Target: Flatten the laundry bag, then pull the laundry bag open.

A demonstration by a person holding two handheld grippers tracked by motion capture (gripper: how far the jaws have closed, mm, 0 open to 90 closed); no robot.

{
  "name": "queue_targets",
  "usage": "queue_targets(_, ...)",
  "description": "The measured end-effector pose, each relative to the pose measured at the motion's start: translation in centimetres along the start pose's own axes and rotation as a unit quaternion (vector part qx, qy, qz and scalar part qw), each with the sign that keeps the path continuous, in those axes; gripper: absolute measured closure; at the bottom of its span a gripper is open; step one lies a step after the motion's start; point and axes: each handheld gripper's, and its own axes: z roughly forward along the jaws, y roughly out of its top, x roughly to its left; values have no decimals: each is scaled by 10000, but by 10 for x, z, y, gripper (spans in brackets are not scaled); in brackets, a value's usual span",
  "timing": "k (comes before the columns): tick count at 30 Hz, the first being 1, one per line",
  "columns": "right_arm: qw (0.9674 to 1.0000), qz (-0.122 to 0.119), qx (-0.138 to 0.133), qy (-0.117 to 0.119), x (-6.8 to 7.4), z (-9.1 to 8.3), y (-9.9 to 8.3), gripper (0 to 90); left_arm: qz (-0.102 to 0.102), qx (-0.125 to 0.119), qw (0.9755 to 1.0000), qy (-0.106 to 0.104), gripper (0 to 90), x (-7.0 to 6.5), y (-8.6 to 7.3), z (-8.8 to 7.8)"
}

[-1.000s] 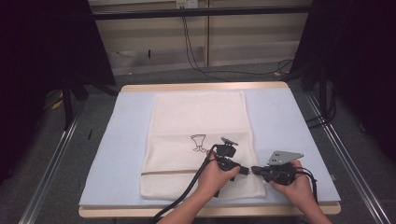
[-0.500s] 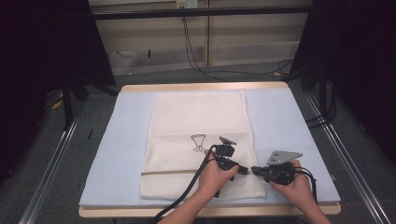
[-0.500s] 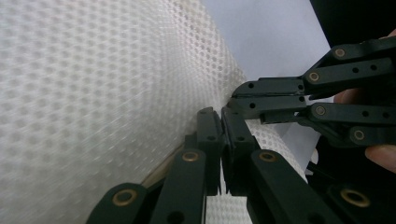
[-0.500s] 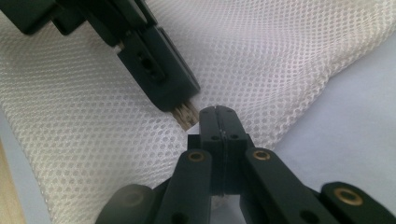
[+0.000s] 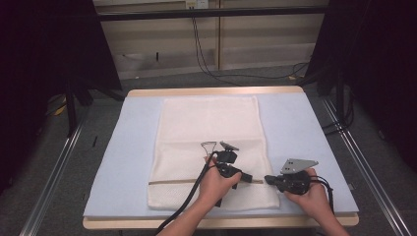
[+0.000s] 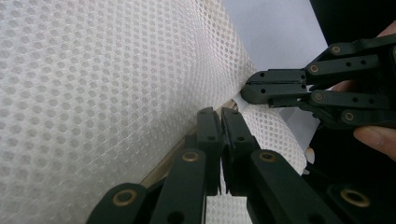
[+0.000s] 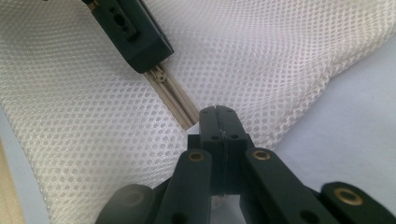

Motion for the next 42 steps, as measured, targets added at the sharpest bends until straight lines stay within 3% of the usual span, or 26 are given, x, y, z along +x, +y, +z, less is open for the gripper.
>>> queue_targets(3,10000,1,-8,20,0,0,0,900,35,20,10000,-50,874,1,0,-2)
queue_targets(4,10000,-4,-8,26,0,0,0,900,82,61,9999,22,874,2,0,-4)
queue_targets(5,10000,0,-9,34,-1,0,0,900,-15,9,10000,-21,874,1,-1,-4)
queue_targets(8,10000,27,-11,71,-1,0,0,900,1,53,10000,28,874,4,-1,-8)
queue_targets(11,10000,35,-13,58,-1,0,0,900,-109,51,9999,-68,874,4,-1,-10)
queue_targets(13,10000,33,-9,60,-1,0,0,900,-15,102,9999,-7,874,6,-1,-13)
queue_targets(14,10000,33,-2,51,-2,0,0,900,-89,47,9999,-82,874,6,-2,-13)
queue_targets(16,10000,34,-2,51,-2,0,0,900,-16,65,10000,-44,874,8,-2,-16)
queue_targets(19,10000,38,-3,56,-2,0,0,900,-112,58,9998,-128,874,10,-3,-17)
queue_targets(21,10000,35,-3,53,-2,0,0,900,-64,91,9998,-133,873,11,-3,-19)
queue_targets(26,10000,5,23,76,-2,0,1,900,-104,-80,9999,-46,874,12,-8,-28)
queue_targets(33,10000,41,39,75,-1,0,1,900,-103,20,9999,-97,873,19,-10,-36)
queue_targets(39,10000,32,17,89,-2,0,1,900,-122,-33,9999,-86,873,21,-11,-39)
queue_targets(42,9999,35,16,113,-3,0,1,900,-102,-24,9999,14,873,22,-12,-42)
